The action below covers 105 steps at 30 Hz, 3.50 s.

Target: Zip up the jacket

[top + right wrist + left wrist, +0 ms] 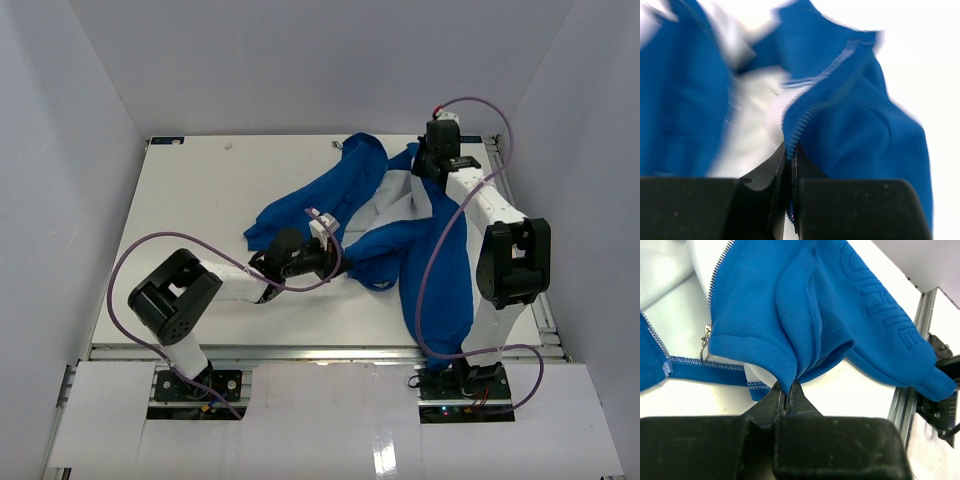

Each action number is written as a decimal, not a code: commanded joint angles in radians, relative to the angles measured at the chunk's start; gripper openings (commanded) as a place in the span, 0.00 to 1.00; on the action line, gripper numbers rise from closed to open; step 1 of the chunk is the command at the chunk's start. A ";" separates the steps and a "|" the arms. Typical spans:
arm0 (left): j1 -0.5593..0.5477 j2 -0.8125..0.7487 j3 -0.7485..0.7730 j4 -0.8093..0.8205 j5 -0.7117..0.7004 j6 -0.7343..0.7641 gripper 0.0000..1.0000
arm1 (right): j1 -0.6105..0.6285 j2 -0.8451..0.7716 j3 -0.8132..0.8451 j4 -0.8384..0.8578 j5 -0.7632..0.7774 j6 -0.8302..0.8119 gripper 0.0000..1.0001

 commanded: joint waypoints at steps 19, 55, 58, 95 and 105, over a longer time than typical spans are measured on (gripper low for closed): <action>-0.194 0.116 -0.059 0.288 -0.070 -0.063 0.67 | 0.013 0.120 0.166 0.149 -0.542 0.015 0.64; -0.071 0.002 0.122 -0.125 0.080 -0.080 0.60 | 0.288 -0.598 -0.780 0.413 -0.266 0.226 0.33; -0.072 -0.072 0.036 -0.090 0.032 -0.089 0.61 | 0.299 -0.650 -0.938 0.499 -0.239 0.273 0.34; 0.090 0.362 0.592 -0.549 0.360 0.190 0.64 | 0.304 -0.819 -1.207 0.567 -0.030 0.247 0.37; 0.087 0.327 0.562 -0.517 0.452 0.188 0.48 | 0.304 -0.839 -1.213 0.569 -0.031 0.238 0.38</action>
